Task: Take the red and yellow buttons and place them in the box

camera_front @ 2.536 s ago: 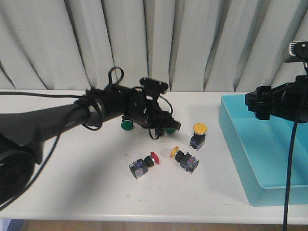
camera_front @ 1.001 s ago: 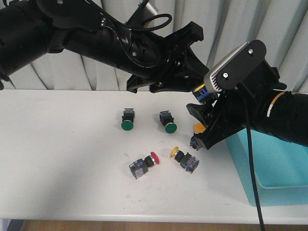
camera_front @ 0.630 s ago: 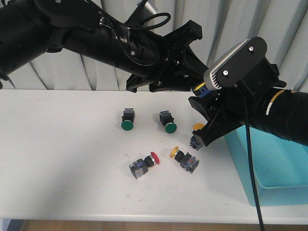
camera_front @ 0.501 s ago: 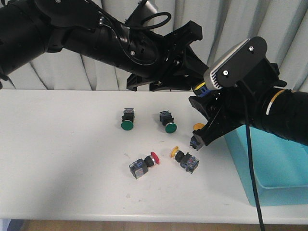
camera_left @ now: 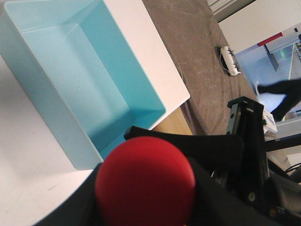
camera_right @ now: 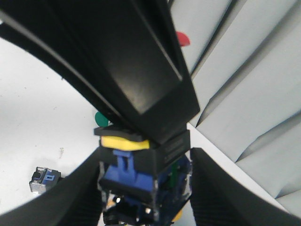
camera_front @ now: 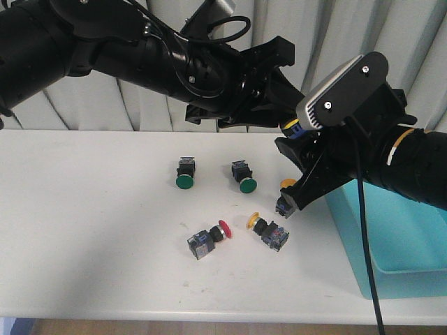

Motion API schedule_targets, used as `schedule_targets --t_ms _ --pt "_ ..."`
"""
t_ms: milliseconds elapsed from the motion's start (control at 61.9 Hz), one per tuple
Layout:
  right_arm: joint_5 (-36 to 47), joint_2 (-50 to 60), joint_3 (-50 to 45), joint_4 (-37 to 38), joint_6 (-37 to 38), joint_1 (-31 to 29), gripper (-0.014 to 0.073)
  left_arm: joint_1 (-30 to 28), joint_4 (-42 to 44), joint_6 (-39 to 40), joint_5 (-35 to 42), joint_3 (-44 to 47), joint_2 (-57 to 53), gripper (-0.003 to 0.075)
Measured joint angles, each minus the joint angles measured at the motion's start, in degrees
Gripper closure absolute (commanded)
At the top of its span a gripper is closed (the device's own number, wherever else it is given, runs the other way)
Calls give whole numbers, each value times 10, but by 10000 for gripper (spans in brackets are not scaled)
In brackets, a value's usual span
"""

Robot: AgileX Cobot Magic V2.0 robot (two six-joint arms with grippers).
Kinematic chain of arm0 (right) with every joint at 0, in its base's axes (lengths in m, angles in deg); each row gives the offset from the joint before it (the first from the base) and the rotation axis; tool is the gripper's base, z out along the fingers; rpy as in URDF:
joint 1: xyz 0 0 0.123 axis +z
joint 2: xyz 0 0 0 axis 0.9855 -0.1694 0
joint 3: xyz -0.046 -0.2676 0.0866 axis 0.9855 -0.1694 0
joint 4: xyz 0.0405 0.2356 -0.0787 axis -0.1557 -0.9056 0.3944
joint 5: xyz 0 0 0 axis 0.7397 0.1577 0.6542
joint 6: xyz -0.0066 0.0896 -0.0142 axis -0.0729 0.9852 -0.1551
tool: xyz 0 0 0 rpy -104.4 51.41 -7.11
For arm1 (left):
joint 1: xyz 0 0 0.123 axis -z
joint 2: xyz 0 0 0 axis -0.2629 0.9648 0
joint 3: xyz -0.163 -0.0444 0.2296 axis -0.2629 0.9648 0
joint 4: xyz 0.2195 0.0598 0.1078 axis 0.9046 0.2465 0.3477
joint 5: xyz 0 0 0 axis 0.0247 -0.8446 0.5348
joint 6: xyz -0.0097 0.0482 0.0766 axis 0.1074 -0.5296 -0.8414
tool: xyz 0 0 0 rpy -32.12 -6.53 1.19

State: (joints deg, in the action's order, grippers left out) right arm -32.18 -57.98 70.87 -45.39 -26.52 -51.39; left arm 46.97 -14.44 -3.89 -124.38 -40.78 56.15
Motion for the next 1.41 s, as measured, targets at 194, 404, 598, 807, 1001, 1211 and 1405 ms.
schedule_targets --t_ms 194,404,598,807,1001,1211,1405 --pt "0 0 0 0 0 0 601 2 0 -21 2 0 0 605" --pt "0 0 0 0 0 0 601 2 -3 -60 4 0 0 337" --pt "2 0 0 -5 0 0 601 4 4 -80 -2 0 0 134" --pt "7 0 0 -5 0 0 600 6 5 -93 -6 0 0 110" --pt "7 0 0 -5 2 -7 600 6 7 -148 -7 0 0 147" --pt "5 0 0 -6 56 -78 599 6 8 -195 -27 0 -1 227" --pt "-6 0 0 -6 98 -164 596 6 61 -266 -36 0 -6 493"
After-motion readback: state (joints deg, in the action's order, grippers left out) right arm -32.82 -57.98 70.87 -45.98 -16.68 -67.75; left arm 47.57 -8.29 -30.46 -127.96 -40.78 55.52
